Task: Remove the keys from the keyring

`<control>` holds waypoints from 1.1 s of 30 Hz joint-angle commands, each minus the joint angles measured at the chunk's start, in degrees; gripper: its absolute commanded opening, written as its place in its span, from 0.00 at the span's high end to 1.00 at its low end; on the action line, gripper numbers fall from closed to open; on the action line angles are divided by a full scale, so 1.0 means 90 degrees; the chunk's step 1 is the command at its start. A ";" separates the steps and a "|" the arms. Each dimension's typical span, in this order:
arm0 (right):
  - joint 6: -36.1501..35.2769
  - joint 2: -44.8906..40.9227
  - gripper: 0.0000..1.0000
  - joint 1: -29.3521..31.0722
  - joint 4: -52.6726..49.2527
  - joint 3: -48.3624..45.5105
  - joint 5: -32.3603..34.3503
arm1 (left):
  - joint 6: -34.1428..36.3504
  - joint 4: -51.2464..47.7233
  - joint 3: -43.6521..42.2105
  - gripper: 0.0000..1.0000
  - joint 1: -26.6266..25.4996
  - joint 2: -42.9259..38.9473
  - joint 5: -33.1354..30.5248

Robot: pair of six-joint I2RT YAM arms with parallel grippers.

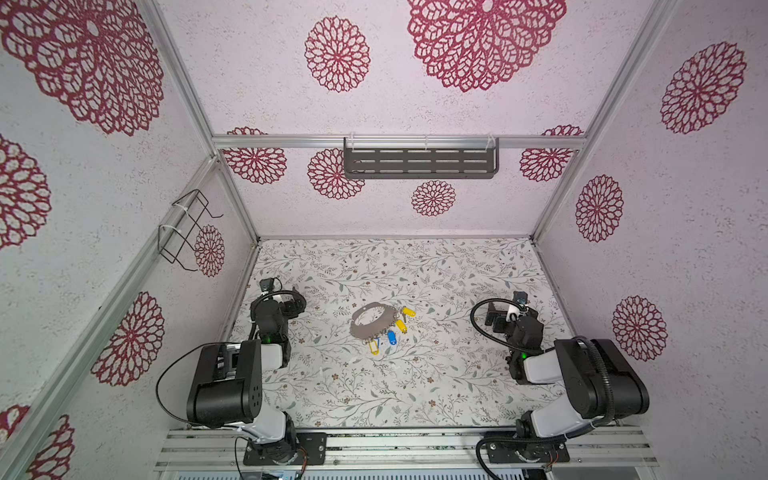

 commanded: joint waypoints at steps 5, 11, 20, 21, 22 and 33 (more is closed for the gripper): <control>-0.0015 -0.0103 0.01 -0.0030 0.0266 -0.0015 -0.0040 | -0.0017 -0.0027 0.0027 0.03 0.0035 0.0000 0.0102; -0.0016 -0.0103 0.01 -0.0037 0.0255 -0.0003 -0.0040 | -0.0012 -0.0021 0.0021 0.03 0.0023 0.0002 0.0080; -0.0040 -0.0104 0.01 -0.0026 0.0282 -0.0026 -0.0011 | 0.0012 -0.0026 0.0025 0.03 -0.0015 0.0000 0.0003; -0.0040 -0.0112 0.01 -0.0024 0.0278 -0.0018 -0.0010 | 0.0019 -0.0020 0.0028 0.03 -0.0016 0.0000 0.0004; -0.0032 -0.0104 0.01 -0.0029 0.0283 -0.0018 -0.0011 | 0.0016 -0.0021 0.0024 0.03 -0.0014 0.0000 0.0003; -0.0040 -0.0112 0.01 -0.0024 0.0277 -0.0029 0.0001 | 0.0013 -0.0022 0.0021 0.03 -0.0019 0.0000 0.0004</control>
